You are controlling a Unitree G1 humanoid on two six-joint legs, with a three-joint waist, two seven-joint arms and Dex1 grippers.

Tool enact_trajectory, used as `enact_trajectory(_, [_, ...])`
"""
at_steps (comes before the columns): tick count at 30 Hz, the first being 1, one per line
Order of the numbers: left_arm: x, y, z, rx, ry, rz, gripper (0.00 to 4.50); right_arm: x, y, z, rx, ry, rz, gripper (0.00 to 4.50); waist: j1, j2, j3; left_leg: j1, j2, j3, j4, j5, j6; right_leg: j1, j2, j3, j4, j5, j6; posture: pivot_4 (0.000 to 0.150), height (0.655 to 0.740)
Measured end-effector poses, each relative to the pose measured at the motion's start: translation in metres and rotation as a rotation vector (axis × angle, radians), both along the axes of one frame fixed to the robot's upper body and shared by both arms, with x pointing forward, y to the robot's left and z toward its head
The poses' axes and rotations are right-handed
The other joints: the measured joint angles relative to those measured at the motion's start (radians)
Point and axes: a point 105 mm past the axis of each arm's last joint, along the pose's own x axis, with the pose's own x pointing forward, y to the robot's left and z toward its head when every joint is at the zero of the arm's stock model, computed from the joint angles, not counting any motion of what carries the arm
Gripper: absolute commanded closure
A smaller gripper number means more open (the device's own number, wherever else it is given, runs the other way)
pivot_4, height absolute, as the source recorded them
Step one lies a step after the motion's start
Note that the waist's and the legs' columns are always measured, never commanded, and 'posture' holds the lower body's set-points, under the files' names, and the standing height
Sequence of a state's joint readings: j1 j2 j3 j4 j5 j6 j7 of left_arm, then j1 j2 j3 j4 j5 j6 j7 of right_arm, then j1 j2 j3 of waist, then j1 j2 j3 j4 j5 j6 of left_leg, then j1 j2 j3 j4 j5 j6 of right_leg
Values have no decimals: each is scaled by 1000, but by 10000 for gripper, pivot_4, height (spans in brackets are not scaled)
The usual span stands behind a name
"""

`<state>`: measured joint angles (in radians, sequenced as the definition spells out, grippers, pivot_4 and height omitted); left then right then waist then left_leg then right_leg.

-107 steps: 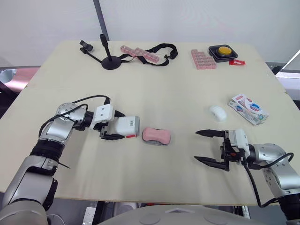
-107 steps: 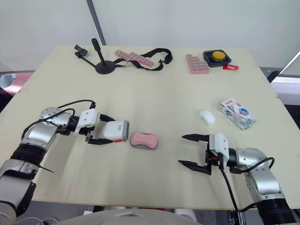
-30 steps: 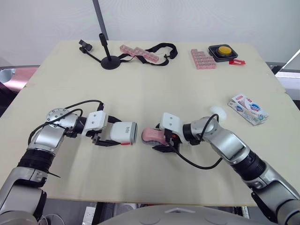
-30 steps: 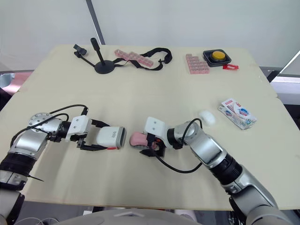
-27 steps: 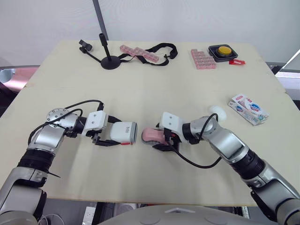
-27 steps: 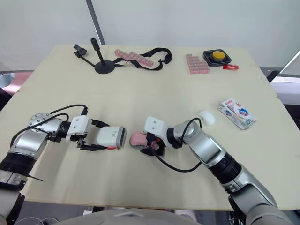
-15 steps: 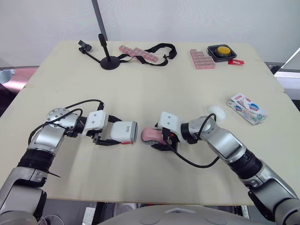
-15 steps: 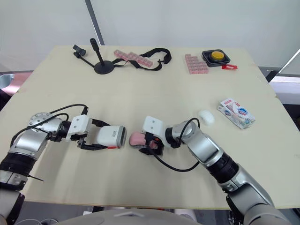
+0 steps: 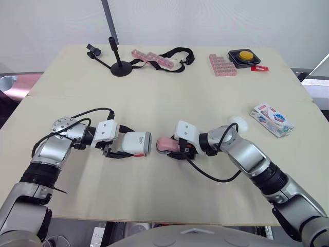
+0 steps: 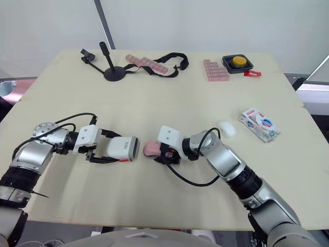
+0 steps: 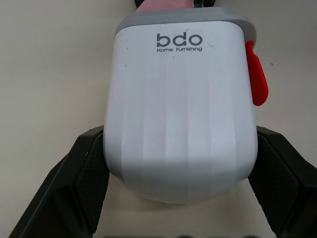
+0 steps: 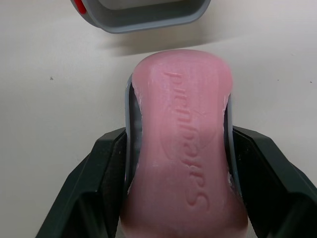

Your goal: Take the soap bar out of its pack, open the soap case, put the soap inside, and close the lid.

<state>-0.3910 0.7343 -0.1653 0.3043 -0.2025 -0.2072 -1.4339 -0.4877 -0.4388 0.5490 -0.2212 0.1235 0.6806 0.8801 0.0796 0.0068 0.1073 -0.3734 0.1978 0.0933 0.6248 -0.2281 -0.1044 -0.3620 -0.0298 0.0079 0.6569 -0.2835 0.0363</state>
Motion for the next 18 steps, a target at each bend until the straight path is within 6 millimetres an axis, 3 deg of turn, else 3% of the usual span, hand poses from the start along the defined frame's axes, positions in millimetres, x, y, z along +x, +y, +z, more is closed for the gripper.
enact_trajectory(2, [1,-2,1,-4,-4,-6,10579,0,-4,0,2,0,-4,19084,2,0,0,0,0,0,0,0,0,0,0,0,0,0,0,1500,7400])
enact_trajectory(8, [3,-14,3,-27,-7,-35,10579,9,-40,11,-41,-25,-57,19084,4,0,0,-1,0,0,0,0,0,0,0,0,0,0,0,1500,7400])
enact_trajectory(14, [8,-33,0,-37,23,-49,10579,-5,-69,15,-72,-12,-44,19084,9,0,0,-2,0,0,0,0,0,0,1,1,-1,0,0,1500,7400])
enact_trajectory(18, [13,-52,2,-52,32,-61,10579,-8,-75,25,-71,-34,-23,19084,5,0,0,-2,0,0,0,0,0,0,1,2,0,0,0,1500,7400])
